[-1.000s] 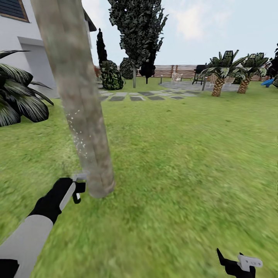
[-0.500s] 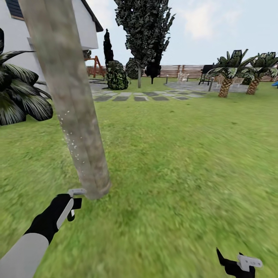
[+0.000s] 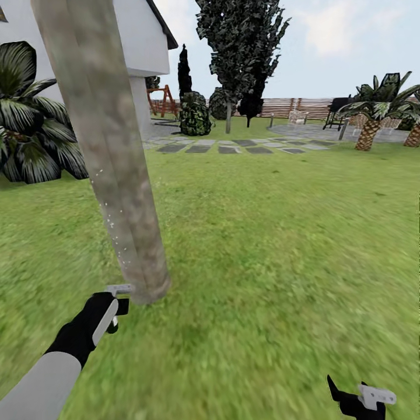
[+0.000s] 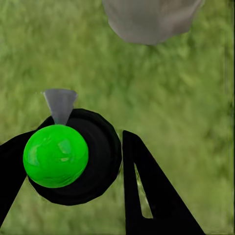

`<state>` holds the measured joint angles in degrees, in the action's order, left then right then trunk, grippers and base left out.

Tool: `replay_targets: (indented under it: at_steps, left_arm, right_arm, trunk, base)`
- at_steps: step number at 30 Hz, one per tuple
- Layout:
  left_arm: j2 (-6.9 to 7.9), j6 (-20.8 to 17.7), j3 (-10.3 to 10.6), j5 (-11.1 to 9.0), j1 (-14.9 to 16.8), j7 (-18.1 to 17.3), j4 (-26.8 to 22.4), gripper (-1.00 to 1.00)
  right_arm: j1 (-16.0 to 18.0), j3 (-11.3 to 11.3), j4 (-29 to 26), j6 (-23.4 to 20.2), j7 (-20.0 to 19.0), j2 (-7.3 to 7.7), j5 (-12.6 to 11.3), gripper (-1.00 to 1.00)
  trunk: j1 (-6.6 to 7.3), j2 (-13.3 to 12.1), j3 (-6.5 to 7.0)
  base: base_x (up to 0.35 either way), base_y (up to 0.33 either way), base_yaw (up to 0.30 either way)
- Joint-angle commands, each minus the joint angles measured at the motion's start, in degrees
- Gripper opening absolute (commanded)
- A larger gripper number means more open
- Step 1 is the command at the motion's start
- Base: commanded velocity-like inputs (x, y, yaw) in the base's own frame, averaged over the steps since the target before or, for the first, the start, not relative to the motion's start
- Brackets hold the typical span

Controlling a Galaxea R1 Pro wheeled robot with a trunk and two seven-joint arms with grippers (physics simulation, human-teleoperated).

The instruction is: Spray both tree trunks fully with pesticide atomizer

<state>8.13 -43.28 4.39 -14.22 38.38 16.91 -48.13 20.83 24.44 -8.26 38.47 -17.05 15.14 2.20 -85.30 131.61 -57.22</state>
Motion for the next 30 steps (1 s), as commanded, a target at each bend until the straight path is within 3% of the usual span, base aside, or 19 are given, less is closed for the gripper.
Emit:
replay_targets:
  at_steps: [1,11,16,26,30]
  left_arm:
    - [-0.23,-0.12,-0.01,0.43,0.02,-0.07,-0.02,-1.00]
    - [-0.30,-0.14,-0.35,0.51,0.03,-0.12,-0.12,-1.00]
    - [-0.34,-0.06,-3.08,0.51,0.03,-0.14,-0.86,-1.00]
    - [-0.48,-0.05,-3.24,0.44,0.02,-0.21,-0.83,-1.00]
    - [-0.49,0.00,-3.23,0.42,0.03,-0.21,-0.82,-1.00]
  right_arm:
    - [0.00,0.00,0.00,0.01,0.00,-0.01,0.00,1.00]
    - [0.00,0.00,0.00,0.01,0.00,-0.02,0.00,1.00]
    - [0.01,0.00,0.00,0.03,0.00,-0.02,0.00,1.00]
    - [0.00,0.00,0.00,0.03,0.00,-0.02,0.00,1.00]
    - [0.00,0.00,0.00,0.02,0.00,-0.01,0.00,1.00]
  trunk:
    - [0.00,0.00,0.00]
    - [0.00,0.00,0.00]
    - [0.00,0.00,0.00]
    - [0.00,0.00,0.00]
    - [0.00,0.00,0.00]
  base:
    - [0.007,-0.276,0.003]
    - [0.001,-0.278,0.127]
    - [0.000,-0.278,0.274]
    - [0.072,-0.278,0.270]
    - [0.113,-0.278,0.074]
